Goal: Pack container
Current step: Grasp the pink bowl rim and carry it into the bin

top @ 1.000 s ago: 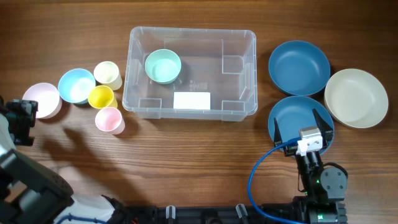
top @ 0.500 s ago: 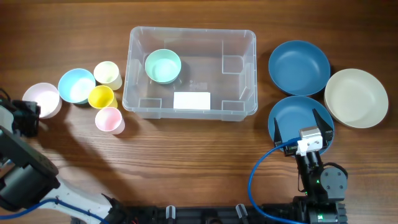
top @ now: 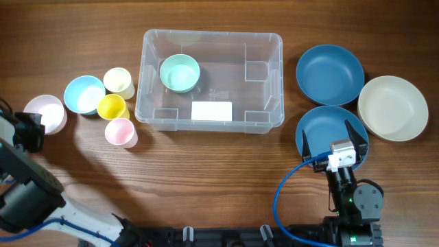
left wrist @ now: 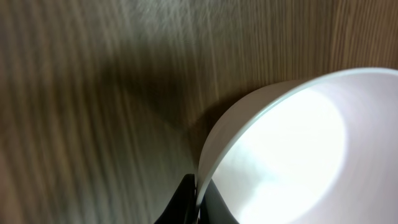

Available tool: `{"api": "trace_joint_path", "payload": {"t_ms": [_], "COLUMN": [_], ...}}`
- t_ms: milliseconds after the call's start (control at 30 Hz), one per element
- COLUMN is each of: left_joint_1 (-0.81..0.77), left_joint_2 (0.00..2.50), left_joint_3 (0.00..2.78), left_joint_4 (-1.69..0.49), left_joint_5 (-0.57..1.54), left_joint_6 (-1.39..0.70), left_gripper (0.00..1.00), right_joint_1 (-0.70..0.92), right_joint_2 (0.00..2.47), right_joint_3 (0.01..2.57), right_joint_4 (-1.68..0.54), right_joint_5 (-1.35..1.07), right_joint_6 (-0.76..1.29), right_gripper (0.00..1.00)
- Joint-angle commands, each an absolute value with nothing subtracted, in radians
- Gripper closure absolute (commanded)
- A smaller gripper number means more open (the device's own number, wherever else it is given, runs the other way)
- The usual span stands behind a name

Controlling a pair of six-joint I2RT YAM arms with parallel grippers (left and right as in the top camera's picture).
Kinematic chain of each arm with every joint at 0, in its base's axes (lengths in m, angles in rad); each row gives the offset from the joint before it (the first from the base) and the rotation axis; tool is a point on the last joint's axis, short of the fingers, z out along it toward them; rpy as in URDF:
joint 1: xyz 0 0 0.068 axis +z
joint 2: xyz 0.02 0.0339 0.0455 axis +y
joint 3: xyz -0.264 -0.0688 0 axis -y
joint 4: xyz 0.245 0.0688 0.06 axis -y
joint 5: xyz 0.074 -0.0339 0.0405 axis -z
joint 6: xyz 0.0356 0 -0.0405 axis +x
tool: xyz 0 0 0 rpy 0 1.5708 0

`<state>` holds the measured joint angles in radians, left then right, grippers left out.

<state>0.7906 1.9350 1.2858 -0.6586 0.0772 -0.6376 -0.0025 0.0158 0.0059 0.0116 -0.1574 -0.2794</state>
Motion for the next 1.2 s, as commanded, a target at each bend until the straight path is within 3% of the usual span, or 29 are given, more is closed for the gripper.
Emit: {"api": "trace_joint_path", "payload": {"t_ms": [0, 167, 333, 467, 567, 667, 833, 1167], "left_joint_1": [0.801, 0.762, 0.558, 0.227, -0.056, -0.234, -0.332, -0.27], "left_joint_2": [1.755, 1.47, 1.258, 1.197, 1.251, 1.359, 1.534, 1.751], "left_joint_3": [1.343, 1.346, 1.347, 1.347, 1.346, 1.346, 1.346, 1.346], "left_joint_4": [-0.708, -0.693, -0.639, -0.582, -0.589, -0.582, -0.575, -0.575], "left_joint_5": [0.091, 0.242, 0.283, 0.212, -0.003, -0.156, -0.342, -0.296], "left_joint_6": [-0.637, -0.636, -0.604, -0.498, -0.433, -0.373, -0.37, -0.403], "left_gripper": [0.96, 0.96, 0.96, 0.96, 0.96, 0.96, 0.96, 0.9], "right_joint_1": [0.002, 0.002, 0.002, 0.002, 0.002, 0.002, 0.002, 0.002], "right_joint_2": [0.016, 0.016, 0.016, 0.016, 0.016, 0.016, 0.016, 0.016], "right_joint_3": [0.005, 0.005, 0.005, 0.005, 0.005, 0.005, 0.005, 0.005], "right_joint_4": [0.014, 0.014, 0.014, 0.014, 0.014, 0.014, 0.014, 0.014], "right_joint_5": [-0.174, -0.174, -0.174, -0.174, -0.174, -0.174, -0.174, -0.174], "right_joint_6": [-0.287, -0.288, -0.287, -0.288, -0.288, -0.288, -0.288, -0.288], "right_gripper": [0.0, 0.0, 0.0, 0.0, 0.0, 0.0, 0.0, 0.0]}}
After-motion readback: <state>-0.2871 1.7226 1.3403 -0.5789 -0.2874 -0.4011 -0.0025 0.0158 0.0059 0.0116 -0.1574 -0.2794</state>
